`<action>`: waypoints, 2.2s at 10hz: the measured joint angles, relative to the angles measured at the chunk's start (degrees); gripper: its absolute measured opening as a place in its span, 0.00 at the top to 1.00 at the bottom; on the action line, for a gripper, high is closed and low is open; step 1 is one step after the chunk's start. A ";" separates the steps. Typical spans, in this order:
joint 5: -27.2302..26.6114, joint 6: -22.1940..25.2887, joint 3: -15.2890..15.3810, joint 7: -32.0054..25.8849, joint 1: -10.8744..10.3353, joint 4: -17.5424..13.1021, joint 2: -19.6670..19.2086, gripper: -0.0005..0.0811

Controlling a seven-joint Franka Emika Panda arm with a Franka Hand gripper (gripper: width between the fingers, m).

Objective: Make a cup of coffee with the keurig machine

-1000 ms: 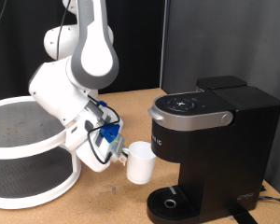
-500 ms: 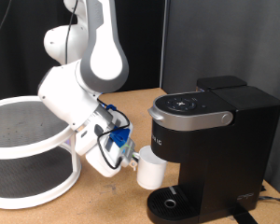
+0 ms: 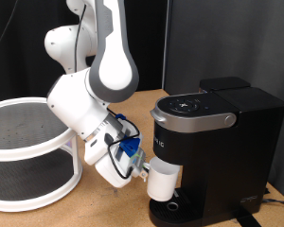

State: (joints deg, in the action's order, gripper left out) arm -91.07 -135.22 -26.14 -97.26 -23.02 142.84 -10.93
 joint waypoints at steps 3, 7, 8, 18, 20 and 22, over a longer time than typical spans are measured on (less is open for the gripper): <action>-2.30 0.00 1.33 -1.49 0.00 -1.42 -2.25 0.92; -4.23 0.00 2.51 -2.90 0.00 -2.27 -4.42 0.92; -4.60 0.00 2.81 -3.14 0.01 -2.30 -4.54 0.92; -6.25 0.42 3.70 -3.61 0.02 -3.08 -5.76 0.43; -5.41 0.58 3.48 -3.61 0.16 -2.60 -5.54 0.20; -2.16 1.26 2.31 -2.95 0.86 -0.65 -4.12 0.05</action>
State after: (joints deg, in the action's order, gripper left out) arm -93.23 -133.96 -23.83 -100.21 -22.16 142.19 -15.06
